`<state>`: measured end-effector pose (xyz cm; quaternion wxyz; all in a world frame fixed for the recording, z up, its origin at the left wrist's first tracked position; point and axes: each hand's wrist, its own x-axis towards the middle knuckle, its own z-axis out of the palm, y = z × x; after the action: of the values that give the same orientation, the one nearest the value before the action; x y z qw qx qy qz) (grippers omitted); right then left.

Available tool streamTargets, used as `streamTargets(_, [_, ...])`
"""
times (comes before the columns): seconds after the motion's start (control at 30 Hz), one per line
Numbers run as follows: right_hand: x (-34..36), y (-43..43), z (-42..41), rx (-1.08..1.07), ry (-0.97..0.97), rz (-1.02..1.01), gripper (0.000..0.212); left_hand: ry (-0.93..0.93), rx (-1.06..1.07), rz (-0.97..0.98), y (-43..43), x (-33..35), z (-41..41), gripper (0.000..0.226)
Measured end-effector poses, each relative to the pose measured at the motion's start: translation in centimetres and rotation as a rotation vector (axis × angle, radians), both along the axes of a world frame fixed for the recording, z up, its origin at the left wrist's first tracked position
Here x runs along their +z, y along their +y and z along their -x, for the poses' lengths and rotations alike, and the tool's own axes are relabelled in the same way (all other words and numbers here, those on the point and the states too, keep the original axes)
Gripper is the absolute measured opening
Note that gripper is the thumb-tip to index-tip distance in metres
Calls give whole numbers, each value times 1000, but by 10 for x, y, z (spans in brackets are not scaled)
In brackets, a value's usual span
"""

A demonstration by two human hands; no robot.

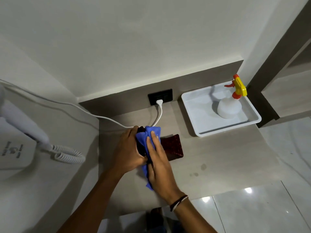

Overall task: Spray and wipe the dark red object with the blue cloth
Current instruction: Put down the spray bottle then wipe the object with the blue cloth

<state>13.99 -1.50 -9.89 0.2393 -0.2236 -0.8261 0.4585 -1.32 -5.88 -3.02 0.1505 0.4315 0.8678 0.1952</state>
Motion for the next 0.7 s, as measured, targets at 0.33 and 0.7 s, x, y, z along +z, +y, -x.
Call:
streamTargets(0.33, [-7, 10, -4, -55, -49, 29, 80, -57, 131, 143, 7, -19, -30, 56])
streamTargets(0.7, [-20, 87, -55, -180, -363, 28, 70, -25, 1, 84, 7, 7, -14, 111])
